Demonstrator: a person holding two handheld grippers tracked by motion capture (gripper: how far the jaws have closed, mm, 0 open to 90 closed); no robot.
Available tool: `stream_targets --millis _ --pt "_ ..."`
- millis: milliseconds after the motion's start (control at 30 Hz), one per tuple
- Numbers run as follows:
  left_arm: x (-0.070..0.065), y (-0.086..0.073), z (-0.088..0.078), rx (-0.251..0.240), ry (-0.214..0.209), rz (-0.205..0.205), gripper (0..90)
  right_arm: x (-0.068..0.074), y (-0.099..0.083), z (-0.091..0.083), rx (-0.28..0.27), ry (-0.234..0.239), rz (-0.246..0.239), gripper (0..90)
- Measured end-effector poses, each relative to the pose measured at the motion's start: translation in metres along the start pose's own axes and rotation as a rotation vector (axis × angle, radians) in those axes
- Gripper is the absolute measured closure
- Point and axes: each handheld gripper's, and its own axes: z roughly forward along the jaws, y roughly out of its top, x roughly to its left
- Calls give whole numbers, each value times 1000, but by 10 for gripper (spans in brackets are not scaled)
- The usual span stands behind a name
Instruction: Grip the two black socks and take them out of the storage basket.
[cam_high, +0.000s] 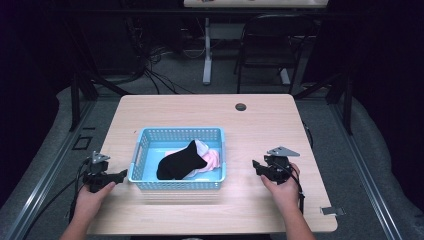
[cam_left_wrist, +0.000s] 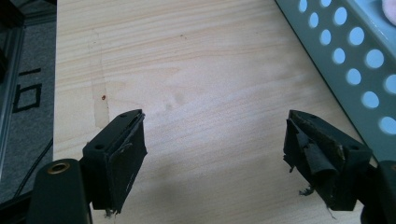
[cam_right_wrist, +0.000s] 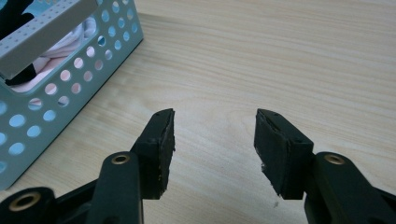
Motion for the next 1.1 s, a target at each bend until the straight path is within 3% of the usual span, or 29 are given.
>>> stream_targets --millis 367,667,867,967,1100 --pt "0 0 -1 -1 -1 -2 209 3 1 -2 -9 -8 -23 503" --pt "-1 1 -1 3 -1 4 209 6 2 -4 -16 30 -35 517" --pt "0 0 -1 2 3 6 209 8 7 -5 -9 39 -41 481" --pt "-1 0 -1 2 4 4 209 11 14 -7 -3 37 -72 462" --pt "0 0 -1 2 2 6 209 17 26 -11 -20 90 -54 425"
